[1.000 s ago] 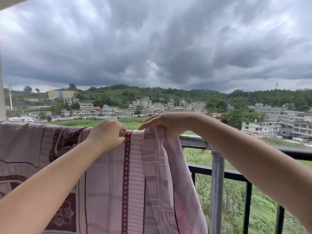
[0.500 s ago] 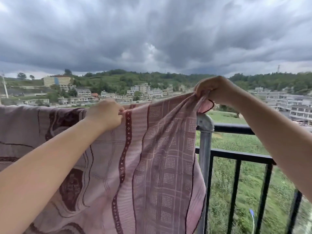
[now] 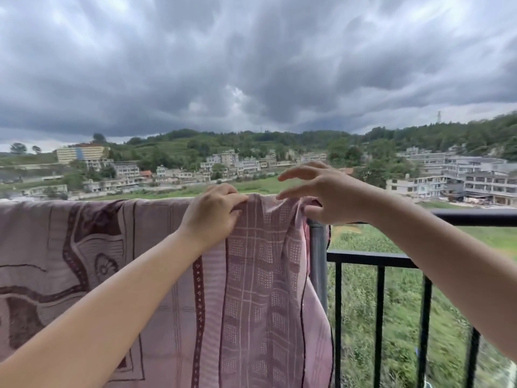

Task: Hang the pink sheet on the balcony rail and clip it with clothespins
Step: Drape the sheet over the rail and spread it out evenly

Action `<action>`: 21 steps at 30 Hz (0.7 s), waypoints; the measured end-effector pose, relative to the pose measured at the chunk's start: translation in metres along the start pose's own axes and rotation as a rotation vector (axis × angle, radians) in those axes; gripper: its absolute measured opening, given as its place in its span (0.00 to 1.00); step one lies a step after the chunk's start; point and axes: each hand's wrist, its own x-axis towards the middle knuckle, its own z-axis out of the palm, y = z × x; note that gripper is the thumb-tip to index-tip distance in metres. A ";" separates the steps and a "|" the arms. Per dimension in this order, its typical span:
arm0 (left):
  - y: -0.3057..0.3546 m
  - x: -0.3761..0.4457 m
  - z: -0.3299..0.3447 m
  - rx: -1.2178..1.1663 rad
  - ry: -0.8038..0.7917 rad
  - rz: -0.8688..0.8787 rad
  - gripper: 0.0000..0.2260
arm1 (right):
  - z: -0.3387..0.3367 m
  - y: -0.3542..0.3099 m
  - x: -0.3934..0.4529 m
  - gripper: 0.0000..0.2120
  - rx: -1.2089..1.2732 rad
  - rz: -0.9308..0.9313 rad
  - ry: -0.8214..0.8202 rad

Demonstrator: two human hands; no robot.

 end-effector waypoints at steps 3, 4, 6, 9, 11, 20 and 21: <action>-0.005 0.003 0.000 -0.072 0.087 0.009 0.08 | 0.012 -0.009 0.010 0.17 -0.252 -0.096 -0.107; -0.006 0.003 0.000 -0.074 0.101 0.003 0.07 | 0.015 -0.009 0.011 0.14 -0.266 -0.113 -0.078; -0.008 0.004 -0.001 -0.036 0.122 -0.006 0.06 | 0.020 -0.005 0.011 0.09 -0.186 -0.134 0.054; -0.007 0.007 0.005 0.090 0.096 0.036 0.07 | 0.020 0.003 0.011 0.10 -0.002 -0.075 0.244; -0.007 0.009 0.009 0.140 0.060 0.068 0.07 | 0.014 0.001 0.013 0.10 0.096 -0.078 0.340; -0.024 0.014 0.015 -0.110 -0.099 0.028 0.26 | -0.002 0.034 0.007 0.11 0.178 0.193 0.123; -0.025 0.012 0.016 -0.113 -0.093 0.050 0.32 | 0.004 0.035 -0.001 0.13 0.235 0.235 0.080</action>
